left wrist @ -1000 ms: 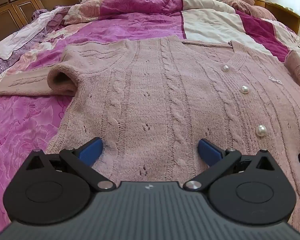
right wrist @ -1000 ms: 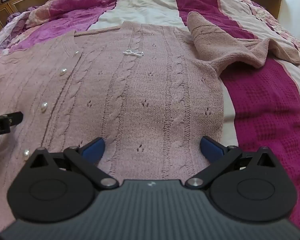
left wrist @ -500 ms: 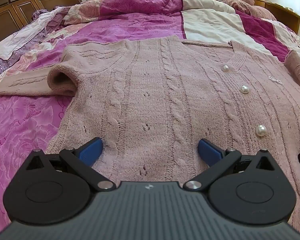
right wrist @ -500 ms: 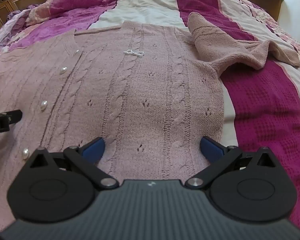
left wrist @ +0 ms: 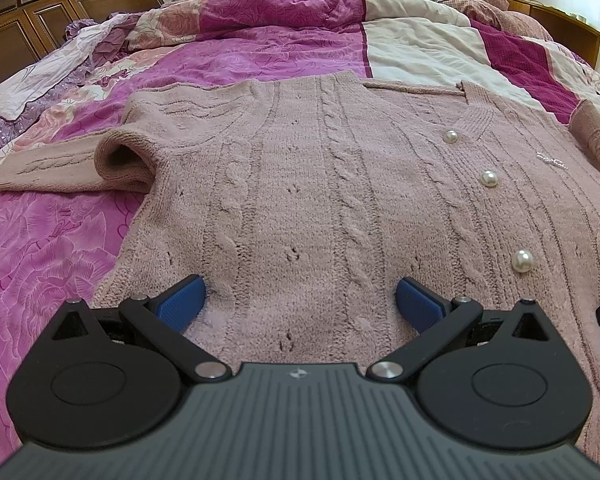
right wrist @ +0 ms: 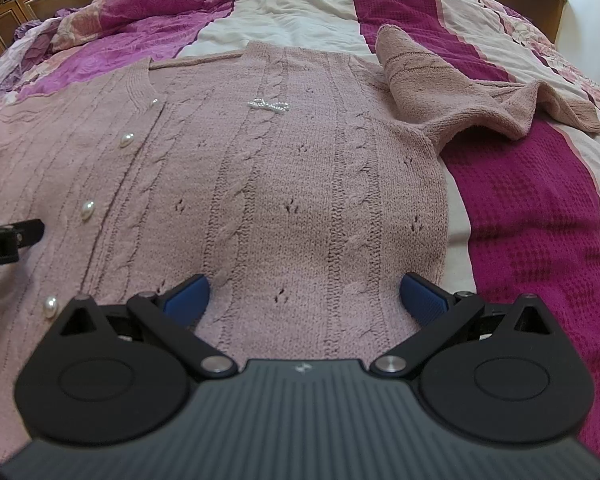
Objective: Fold small clothes
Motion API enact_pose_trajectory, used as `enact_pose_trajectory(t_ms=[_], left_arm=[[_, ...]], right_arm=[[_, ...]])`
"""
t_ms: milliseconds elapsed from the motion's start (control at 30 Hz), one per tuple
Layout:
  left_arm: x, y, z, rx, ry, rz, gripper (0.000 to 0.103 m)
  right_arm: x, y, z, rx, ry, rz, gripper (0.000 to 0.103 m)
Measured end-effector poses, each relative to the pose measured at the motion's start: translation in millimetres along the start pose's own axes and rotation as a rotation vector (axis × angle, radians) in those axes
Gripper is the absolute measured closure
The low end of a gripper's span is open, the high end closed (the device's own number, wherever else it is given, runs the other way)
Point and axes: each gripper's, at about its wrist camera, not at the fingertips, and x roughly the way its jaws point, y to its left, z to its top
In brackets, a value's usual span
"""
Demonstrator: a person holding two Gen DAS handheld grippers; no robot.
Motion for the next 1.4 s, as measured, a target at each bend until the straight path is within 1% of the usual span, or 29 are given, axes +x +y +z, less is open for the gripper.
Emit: enact_pose_trajectory(t_ms=[833, 1233, 1400], left_arm=[[0.0, 0.0, 0.0, 0.0, 0.001, 0.0, 0.0], [0.2, -0.8, 2.1, 0.004, 0.011, 0.003, 0.0], [-0.1, -3.1, 4.6, 0.011, 0.028, 0.011, 0.0]], right_arm=[[0.4, 0.4, -0.3, 0.002, 0.003, 0.002, 0.0], [1.3, -3.0, 2.1, 0.009, 0.024, 0.02, 0.0], [1.0, -2.5, 2.9, 0.004, 0.028, 0.02, 0.0]])
